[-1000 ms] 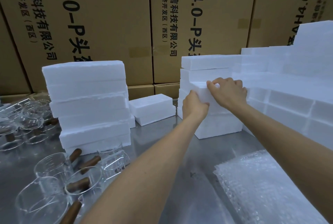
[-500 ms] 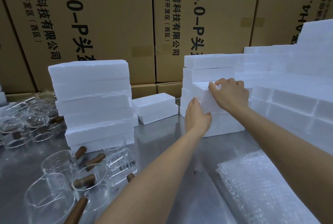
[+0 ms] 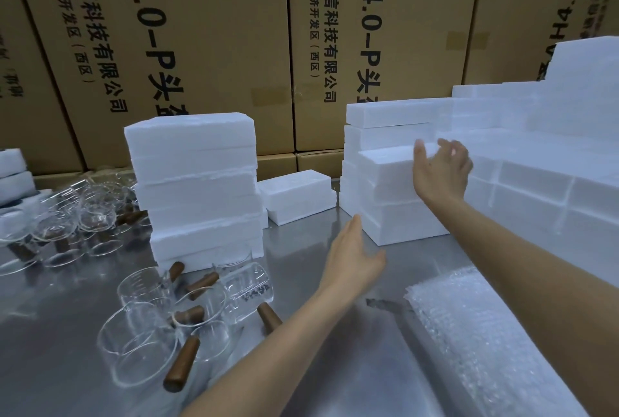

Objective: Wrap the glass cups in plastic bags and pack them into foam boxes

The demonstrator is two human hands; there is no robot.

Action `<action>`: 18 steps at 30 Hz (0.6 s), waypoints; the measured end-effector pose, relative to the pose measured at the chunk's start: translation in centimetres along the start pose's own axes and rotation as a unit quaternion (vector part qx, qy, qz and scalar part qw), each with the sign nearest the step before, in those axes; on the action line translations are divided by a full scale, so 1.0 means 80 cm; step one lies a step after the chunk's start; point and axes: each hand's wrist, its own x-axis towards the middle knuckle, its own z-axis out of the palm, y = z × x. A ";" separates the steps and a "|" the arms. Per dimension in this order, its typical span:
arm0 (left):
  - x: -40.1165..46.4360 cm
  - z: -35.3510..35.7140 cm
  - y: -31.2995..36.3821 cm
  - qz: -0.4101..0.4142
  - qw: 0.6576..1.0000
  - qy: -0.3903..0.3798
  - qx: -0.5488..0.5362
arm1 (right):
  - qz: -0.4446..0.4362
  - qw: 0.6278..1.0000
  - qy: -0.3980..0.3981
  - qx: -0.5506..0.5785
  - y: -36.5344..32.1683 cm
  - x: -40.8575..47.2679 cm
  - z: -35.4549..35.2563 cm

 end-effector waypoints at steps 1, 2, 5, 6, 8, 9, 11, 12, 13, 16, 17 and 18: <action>0.001 -0.003 0.000 -0.018 1.000 -0.006 -0.013 | 0.053 0.996 0.034 0.063 0.001 -0.003 0.000; 0.005 -0.004 0.000 -0.041 0.999 -0.011 -0.030 | 0.107 0.986 0.059 0.116 0.004 -0.006 0.001; 0.025 -0.001 0.000 -0.086 0.992 -0.025 -0.084 | 0.224 0.951 0.069 0.203 0.019 -0.016 0.007; 0.031 0.002 0.002 -0.091 0.991 -0.031 -0.095 | 0.243 0.944 0.059 0.214 0.025 -0.019 0.009; 0.043 0.009 0.007 -0.102 0.986 -0.044 -0.125 | 0.260 0.938 0.041 0.223 0.035 -0.021 0.012; 0.049 0.013 0.007 -0.105 0.984 -0.049 -0.137 | 0.262 0.937 0.035 0.226 0.039 -0.020 0.012; 0.058 0.018 0.010 -0.113 0.982 -0.055 -0.142 | 0.259 0.938 0.021 0.230 0.045 -0.016 0.013; 0.061 0.020 0.013 -0.117 0.981 -0.058 -0.142 | 0.257 0.940 0.014 0.225 0.047 -0.014 0.012; 0.063 0.023 0.013 -0.113 0.983 -0.059 -0.135 | 0.255 0.942 0.009 0.217 0.049 -0.011 0.011; 0.067 0.031 0.012 -0.076 0.990 -0.073 -0.095 | 0.250 0.950 0.000 0.189 0.056 -0.004 0.008; 0.067 0.033 0.012 -0.070 0.991 -0.079 -0.087 | 0.250 0.950 -0.004 0.187 0.058 -0.002 0.007; 0.068 0.034 0.012 -0.068 0.991 -0.081 -0.083 | 0.252 0.949 -0.008 0.188 0.059 0.000 0.006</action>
